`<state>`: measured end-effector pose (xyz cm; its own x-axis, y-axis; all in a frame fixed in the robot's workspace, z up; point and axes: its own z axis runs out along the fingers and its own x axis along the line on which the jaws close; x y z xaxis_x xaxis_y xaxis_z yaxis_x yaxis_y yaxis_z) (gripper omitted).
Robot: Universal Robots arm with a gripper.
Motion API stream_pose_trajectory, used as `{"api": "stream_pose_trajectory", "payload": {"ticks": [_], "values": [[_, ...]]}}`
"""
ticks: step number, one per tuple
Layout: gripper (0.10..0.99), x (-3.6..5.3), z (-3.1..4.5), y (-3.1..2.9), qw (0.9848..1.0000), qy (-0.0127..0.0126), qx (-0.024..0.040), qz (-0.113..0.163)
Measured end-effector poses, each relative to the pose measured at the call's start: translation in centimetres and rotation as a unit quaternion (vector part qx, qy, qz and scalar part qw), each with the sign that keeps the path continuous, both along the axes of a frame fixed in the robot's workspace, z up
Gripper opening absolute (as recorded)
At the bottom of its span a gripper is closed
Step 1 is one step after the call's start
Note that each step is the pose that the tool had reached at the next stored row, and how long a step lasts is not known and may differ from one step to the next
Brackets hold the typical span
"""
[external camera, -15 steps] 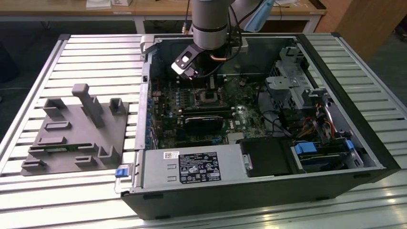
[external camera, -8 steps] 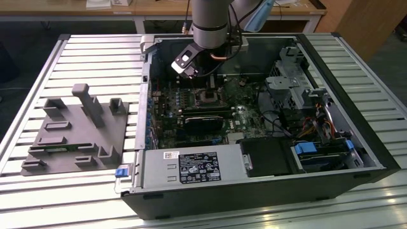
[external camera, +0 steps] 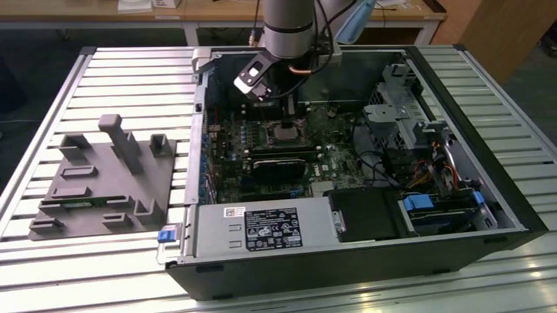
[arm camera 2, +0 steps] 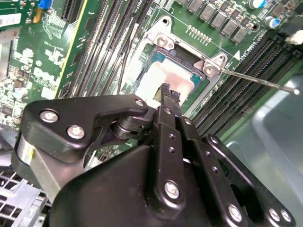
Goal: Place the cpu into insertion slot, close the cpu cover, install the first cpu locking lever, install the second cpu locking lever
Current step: 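Place the cpu into insertion slot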
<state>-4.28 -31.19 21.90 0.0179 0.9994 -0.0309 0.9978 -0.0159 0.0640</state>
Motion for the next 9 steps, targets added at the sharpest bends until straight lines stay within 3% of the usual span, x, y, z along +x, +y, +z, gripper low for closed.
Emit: {"api": "stream_pose_trajectory", "payload": {"ticks": [9], "values": [[0.106,0.0,2.64,0.0,1.0,-0.0002,0.0,0.0]]}}
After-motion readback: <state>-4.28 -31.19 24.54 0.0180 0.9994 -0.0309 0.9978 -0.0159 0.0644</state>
